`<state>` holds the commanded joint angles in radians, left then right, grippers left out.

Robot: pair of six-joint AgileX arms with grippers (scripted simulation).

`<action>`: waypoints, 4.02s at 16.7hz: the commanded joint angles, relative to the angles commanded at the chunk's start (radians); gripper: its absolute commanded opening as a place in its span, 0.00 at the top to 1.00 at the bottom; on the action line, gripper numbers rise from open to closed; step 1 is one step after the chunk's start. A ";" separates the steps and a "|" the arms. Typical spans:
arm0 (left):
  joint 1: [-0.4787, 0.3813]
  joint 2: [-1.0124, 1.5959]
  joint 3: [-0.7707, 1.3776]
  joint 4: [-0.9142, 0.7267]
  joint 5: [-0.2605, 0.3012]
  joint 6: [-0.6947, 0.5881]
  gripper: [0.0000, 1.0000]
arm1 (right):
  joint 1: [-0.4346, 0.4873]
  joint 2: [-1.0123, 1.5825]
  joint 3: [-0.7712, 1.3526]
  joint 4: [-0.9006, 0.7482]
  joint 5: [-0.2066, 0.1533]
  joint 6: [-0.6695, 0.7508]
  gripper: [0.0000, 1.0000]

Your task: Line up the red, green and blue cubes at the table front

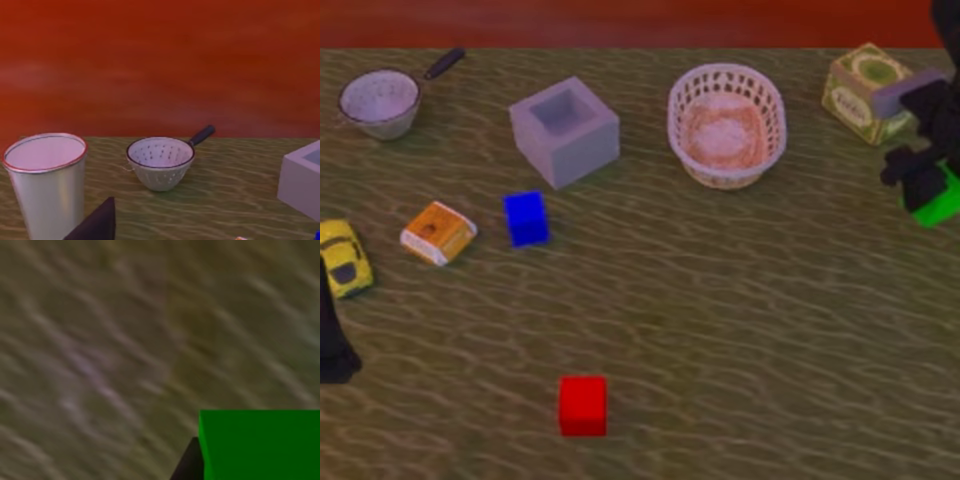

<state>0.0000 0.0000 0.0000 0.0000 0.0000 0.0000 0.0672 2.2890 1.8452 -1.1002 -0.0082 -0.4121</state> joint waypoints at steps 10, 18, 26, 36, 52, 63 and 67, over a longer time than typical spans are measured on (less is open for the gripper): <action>0.000 0.000 0.000 0.000 0.000 0.000 0.00 | 0.044 -0.032 0.024 -0.050 0.002 0.069 1.00; 0.000 0.000 0.000 0.000 0.000 0.000 0.00 | 0.407 -0.103 -0.077 -0.047 0.013 0.658 1.00; 0.000 0.000 0.000 0.000 0.000 0.000 0.00 | 0.782 -0.221 -0.216 -0.022 0.025 1.256 1.00; 0.000 0.000 0.000 0.000 0.000 0.000 0.00 | 0.837 -0.228 -0.255 0.026 0.029 1.325 1.00; 0.000 0.000 0.000 0.000 0.000 0.000 0.00 | 0.843 -0.157 -0.395 0.230 0.031 1.330 0.62; 0.000 0.000 0.000 0.000 0.000 0.000 0.00 | 0.843 -0.157 -0.395 0.230 0.031 1.330 0.00; 0.000 0.000 0.000 0.000 0.000 0.000 0.00 | 0.843 -0.157 -0.395 0.230 0.031 1.330 0.00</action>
<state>0.0000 0.0000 0.0000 0.0000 0.0000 0.0000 0.9103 2.1324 1.4506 -0.8698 0.0224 0.9183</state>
